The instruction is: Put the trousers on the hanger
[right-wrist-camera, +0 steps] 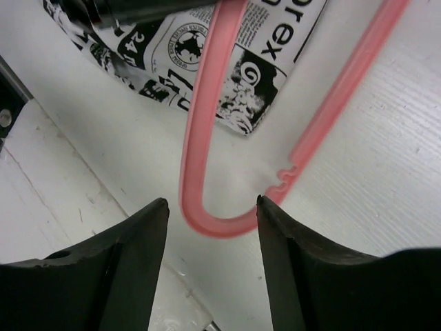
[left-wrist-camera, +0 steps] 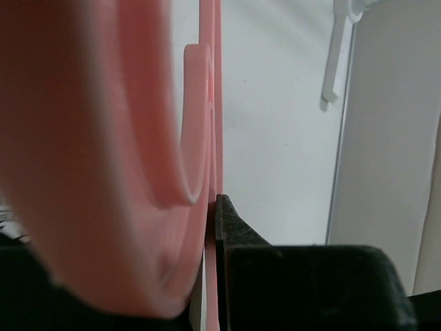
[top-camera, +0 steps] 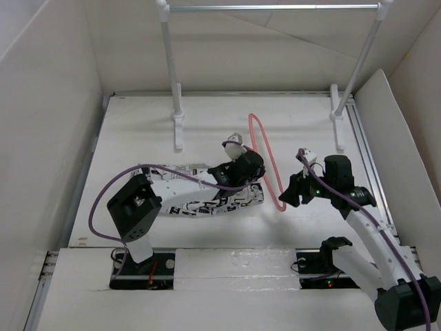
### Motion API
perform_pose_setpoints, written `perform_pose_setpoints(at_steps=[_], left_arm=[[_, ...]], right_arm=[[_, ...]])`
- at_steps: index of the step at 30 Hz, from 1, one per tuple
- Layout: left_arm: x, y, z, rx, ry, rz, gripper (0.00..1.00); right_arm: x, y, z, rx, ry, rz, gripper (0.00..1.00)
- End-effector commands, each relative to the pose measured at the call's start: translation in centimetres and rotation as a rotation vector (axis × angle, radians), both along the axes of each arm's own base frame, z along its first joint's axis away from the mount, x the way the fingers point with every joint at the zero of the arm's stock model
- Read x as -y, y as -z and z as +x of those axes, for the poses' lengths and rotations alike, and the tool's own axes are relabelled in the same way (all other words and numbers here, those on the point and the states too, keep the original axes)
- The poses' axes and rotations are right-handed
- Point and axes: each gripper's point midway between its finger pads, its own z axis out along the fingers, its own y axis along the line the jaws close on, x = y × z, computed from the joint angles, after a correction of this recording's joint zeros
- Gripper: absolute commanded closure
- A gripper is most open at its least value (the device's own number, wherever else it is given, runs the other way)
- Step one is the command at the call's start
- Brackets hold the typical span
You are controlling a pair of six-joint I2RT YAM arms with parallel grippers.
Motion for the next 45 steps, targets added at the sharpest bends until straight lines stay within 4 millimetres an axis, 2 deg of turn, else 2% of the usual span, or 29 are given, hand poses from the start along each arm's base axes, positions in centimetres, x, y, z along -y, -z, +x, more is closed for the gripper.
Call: perform_pose_setpoints(at_steps=[1,2,7,8,9,12,14,15,16,19,22,23,25,26,27,28,29,30,32,33,34,35,37,38,39,40,41,43,45], left_arm=[[-1.0,-2.1,-1.2,0.036,-0.01,-0.096,1.0],[-1.6,-0.2,-1.8,0.006,-0.011,-0.08,1.0],[-1.4,3.5,-2.5,-0.05,0.029,-0.018,1.0],[-1.2,4.2,-2.7,-0.067,0.039,-0.013,1.0],[-1.2,4.3,-2.7,-0.068,0.039,-0.01,1.0],[-1.6,5.4,-3.0,-0.082,0.032,0.001,1.0],[-2.1,6.1,-3.1,-0.095,0.023,0.028,1.0],[-2.2,6.5,-3.1,-0.101,0.022,0.039,1.0],[-2.5,6.8,-3.2,-0.105,0.021,0.05,1.0],[-2.8,7.2,-3.4,-0.11,0.018,0.052,1.0],[-3.0,7.2,-3.5,-0.109,0.018,0.059,1.0],[-3.1,7.2,-3.5,-0.109,0.018,0.064,1.0],[-3.3,7.2,-3.5,-0.106,0.018,0.07,1.0],[-3.4,7.3,-3.6,-0.107,0.017,0.076,1.0],[-3.6,7.3,-3.6,-0.108,0.016,0.079,1.0],[-3.8,7.5,-3.8,-0.112,0.018,0.086,1.0],[-4.2,7.5,-3.4,-0.112,0.006,0.085,1.0],[-4.6,7.7,-3.6,-0.113,0.003,0.094,1.0],[-5.4,7.8,-3.4,-0.113,-0.006,0.103,1.0],[-5.8,7.4,-3.2,-0.107,-0.014,0.098,1.0],[-6.2,7.7,-3.4,-0.11,-0.012,0.11,1.0],[-6.7,7.6,-3.2,-0.104,-0.014,0.122,1.0],[-7.3,7.5,-3.3,-0.092,-0.013,0.138,1.0],[-7.5,7.4,-3.3,-0.091,-0.014,0.144,1.0],[-7.6,7.4,-3.4,-0.084,-0.006,0.149,1.0],[-7.4,7.4,-3.4,-0.083,0.003,0.14,1.0],[-7.3,7.5,-3.5,-0.085,0.008,0.14,1.0],[-7.1,7.5,-3.5,-0.09,0.01,0.13,1.0],[-6.9,7.6,-3.5,-0.09,0.013,0.126,1.0]], right_arm=[[0.1,-3.1,1.0,0.094,-0.036,-0.026,0.4],[-0.1,-3.9,1.4,0.112,-0.053,-0.02,0.4],[-0.9,-2.0,3.8,0.068,-0.056,-0.008,0.48],[-1.6,-1.3,5.1,0.082,-0.054,0.011,0.76],[-1.6,-0.7,5.2,0.047,-0.048,0.011,0.77],[-2.9,0.0,6.8,0.054,-0.05,0.018,0.93],[-4.0,1.6,7.3,0.009,-0.067,0.004,0.85],[-4.6,1.7,7.9,0.016,-0.07,0.017,0.79],[-5.4,2.3,7.7,0.005,-0.088,0.018,0.63],[-6.5,4.8,8.4,-0.039,-0.091,0.006,0.48],[-7.1,7.9,8.4,-0.116,-0.054,-0.007,0.45],[-7.3,8.7,9.2,-0.103,-0.04,-0.004,0.45],[-6.7,10.8,9.3,-0.143,0.017,-0.028,0.44],[-7.3,11.1,9.6,-0.128,0.012,-0.013,0.44],[-7.3,12.7,9.1,-0.179,0.016,-0.016,0.45],[-7.3,13.3,8.9,-0.198,0.019,-0.017,0.54],[-7.3,13.6,8.8,-0.195,0.02,-0.011,0.7],[-7.7,13.3,8.6,-0.192,0.007,0.024,0.95],[-8.0,12.2,8.5,-0.177,-0.004,0.048,1.0],[-8.0,11.4,8.6,-0.159,-0.005,0.048,1.0],[-7.9,9.4,9.0,-0.106,-0.004,0.053,1.0],[-7.4,8.9,8.5,-0.113,-0.001,0.03,1.0],[-6.5,5.3,9.8,0.001,0.028,0.007,1.0],[-6.0,5.2,9.0,-0.03,0.03,-0.024,0.99],[-5.8,3.9,9.6,0.007,0.033,-0.039,0.92],[-5.2,3.7,9.8,0.014,0.053,-0.073,0.7],[-5.1,4.1,9.3,-0.009,0.043,-0.104,0.63],[-4.9,4.8,9.6,-0.014,0.039,-0.128,0.52],[-5.6,6.8,9.5,-0.059,0.016,-0.13,0.51]])
